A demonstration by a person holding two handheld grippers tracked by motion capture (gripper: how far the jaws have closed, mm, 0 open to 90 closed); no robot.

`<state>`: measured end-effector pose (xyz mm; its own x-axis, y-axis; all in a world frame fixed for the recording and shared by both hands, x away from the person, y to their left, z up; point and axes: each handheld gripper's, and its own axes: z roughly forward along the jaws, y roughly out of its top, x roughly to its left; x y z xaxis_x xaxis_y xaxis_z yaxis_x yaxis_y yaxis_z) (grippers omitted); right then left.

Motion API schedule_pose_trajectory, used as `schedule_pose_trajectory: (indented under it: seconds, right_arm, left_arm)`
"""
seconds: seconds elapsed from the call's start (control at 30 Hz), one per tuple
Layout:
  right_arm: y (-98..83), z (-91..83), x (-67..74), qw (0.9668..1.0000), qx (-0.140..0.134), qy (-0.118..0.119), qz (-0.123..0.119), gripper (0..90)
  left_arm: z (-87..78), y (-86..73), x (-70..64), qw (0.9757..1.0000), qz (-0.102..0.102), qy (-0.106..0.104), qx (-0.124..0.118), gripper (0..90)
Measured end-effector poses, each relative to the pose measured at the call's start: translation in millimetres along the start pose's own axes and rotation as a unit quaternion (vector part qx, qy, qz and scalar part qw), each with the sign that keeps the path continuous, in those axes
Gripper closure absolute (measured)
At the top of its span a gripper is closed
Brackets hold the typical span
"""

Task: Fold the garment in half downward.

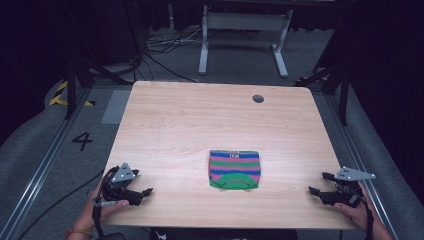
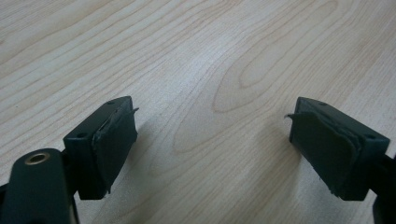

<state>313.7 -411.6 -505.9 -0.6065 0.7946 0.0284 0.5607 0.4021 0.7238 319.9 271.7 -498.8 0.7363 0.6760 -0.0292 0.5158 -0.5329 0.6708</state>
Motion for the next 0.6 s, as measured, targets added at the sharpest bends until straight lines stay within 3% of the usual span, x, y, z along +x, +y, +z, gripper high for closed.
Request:
schedule_pose_trajectory:
  seconds: [0.27,0.6]
  right_arm:
    - [0.5,0.8,-0.8,1.0000,0.000,-0.002,0.001,16.3]
    - [0.3,0.6,-0.7,1.0000,0.001,-0.003,0.002,16.3]
  left_arm:
    - [0.1,-0.1,-2.5,0.9999,-0.009,0.011,-0.001,14.4]
    - [-0.5,-1.0,-3.3,0.9999,-0.013,0.011,0.000,14.4]
